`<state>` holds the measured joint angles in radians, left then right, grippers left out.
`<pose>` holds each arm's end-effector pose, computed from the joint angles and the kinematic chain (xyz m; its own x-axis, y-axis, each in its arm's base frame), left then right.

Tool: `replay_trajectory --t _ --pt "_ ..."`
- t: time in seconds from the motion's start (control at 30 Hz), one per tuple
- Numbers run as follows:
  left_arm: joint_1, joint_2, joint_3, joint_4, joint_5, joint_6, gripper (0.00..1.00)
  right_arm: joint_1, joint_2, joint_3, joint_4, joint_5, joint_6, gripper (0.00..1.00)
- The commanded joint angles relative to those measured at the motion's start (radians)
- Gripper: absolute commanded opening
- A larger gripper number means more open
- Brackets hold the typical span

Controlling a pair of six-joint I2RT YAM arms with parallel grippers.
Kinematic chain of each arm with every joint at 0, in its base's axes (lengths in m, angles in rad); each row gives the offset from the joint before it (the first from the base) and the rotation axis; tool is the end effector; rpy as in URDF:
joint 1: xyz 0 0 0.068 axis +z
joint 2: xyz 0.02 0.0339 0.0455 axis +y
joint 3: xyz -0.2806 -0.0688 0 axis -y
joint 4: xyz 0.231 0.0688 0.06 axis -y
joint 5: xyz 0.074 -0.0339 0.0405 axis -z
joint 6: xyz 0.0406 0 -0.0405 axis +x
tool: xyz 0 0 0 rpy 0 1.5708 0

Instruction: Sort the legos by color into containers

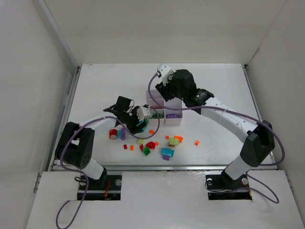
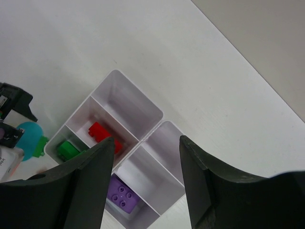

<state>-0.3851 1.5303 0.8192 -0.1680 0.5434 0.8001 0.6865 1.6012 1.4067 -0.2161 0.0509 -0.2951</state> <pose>0.2629 -0.1292 0.2048 -0.0473 0.6818 -0.7300 0.9490 0.2588 0.1802 0.2889 0.2341 0.3625 -0.1218 -0.4753 -0.8713 -0.6609 0.6938 -0.2861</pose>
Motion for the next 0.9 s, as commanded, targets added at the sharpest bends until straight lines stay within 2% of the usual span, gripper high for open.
replay_trajectory --t 0.0,0.07,0.17,0.2,0.3,0.33,0.47,0.87 --pt "-0.009 0.016 0.04 -0.014 0.004 -0.007 0.61 -0.008 -0.044 -0.003 0.044 0.024 0.013 0.62" --pt "-0.009 0.016 0.049 -0.042 0.004 0.008 0.51 -0.008 -0.044 0.008 0.044 0.024 0.013 0.62" --pt "-0.009 0.016 0.049 -0.065 0.004 0.033 0.42 -0.008 -0.035 0.017 0.044 0.033 0.013 0.62" --pt "-0.009 0.027 0.049 -0.065 -0.005 0.033 0.35 -0.008 -0.035 0.017 0.044 0.033 0.013 0.62" --pt "-0.009 0.027 0.049 -0.076 -0.005 0.033 0.23 -0.008 -0.035 0.026 0.044 0.033 0.013 0.62" --pt "-0.009 0.027 0.049 -0.076 -0.005 0.033 0.16 -0.008 -0.035 0.026 0.044 0.033 0.013 0.62" --pt "-0.009 0.027 0.06 -0.085 -0.014 0.033 0.0 -0.008 -0.035 0.035 0.044 0.033 0.013 0.62" --pt "0.072 -0.056 0.138 -0.206 -0.002 0.024 0.0 -0.008 -0.055 0.035 0.034 0.014 0.033 0.67"
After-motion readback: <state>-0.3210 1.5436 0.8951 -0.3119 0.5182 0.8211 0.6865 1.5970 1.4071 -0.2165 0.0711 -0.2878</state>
